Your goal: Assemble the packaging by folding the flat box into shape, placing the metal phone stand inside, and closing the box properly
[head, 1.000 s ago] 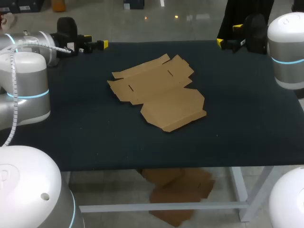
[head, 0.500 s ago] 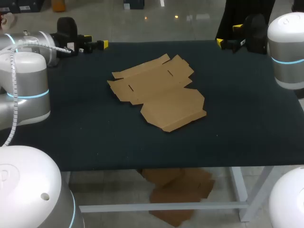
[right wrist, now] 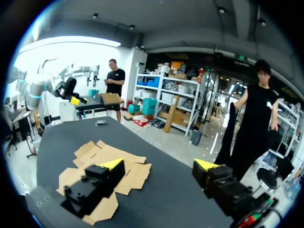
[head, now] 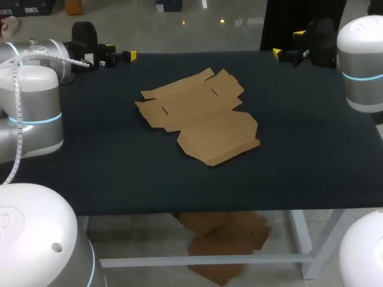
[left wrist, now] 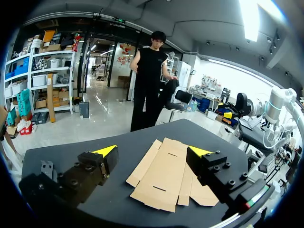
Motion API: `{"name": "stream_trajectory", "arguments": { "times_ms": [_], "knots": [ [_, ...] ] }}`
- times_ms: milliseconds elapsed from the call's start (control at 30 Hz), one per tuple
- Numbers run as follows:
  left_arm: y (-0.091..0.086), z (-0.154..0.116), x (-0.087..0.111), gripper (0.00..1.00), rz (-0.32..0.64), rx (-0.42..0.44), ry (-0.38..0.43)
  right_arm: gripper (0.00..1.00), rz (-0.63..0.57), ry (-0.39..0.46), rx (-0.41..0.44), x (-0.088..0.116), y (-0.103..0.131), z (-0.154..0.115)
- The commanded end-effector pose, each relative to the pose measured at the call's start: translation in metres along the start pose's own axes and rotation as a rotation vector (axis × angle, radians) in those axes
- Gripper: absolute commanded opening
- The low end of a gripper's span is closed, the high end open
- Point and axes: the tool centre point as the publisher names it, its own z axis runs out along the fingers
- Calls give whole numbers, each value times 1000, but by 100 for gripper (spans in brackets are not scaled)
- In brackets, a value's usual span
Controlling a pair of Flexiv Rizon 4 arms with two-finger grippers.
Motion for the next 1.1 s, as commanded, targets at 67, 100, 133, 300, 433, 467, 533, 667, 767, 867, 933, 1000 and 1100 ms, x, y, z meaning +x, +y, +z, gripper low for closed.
{"name": "stream_trajectory", "arguments": {
  "times_ms": [67, 100, 133, 300, 433, 467, 533, 667, 767, 867, 933, 1000, 1100],
  "knots": [
    [-1, 1, 0, 100, -10, -30, 4, 100, 16, 11, 28, 0, -1, 0],
    [-1, 2, 0, 100, -25, -51, -9, 100, 25, 9, 42, 0, -1, 0],
    [-2, 2, 1, 100, -31, -61, -11, 100, 42, 7, 60, 1, -2, -1],
    [-1, -3, 3, 100, -123, -173, -23, 100, 139, 17, 130, -3, -9, -13],
    [1, -8, 3, 100, -208, -271, -33, 100, 222, 10, 220, -6, -14, -24],
    [3, -10, 4, 100, -234, -293, -33, 100, 232, 15, 222, -7, -16, -26],
    [6, -14, 4, 100, -277, -337, -30, 100, 285, 32, 263, -8, -21, -31],
    [14, -20, 6, 100, -353, -411, -19, 100, 354, 48, 326, -4, -32, -37],
    [23, -25, 10, 100, -389, -454, -3, 100, 392, 56, 373, 0, -40, -42],
    [29, -30, 14, 100, -425, -492, -6, 100, 437, 71, 418, 4, -47, -46],
    [31, -32, 16, 100, -447, -506, -11, 100, 467, 82, 449, 6, -50, -48],
    [34, -35, 19, 100, -459, -528, -11, 100, 493, 102, 479, 8, -55, -50],
    [42, -37, 20, 100, -504, -556, -13, 100, 545, 164, 510, 10, -64, -54]
  ]
}}
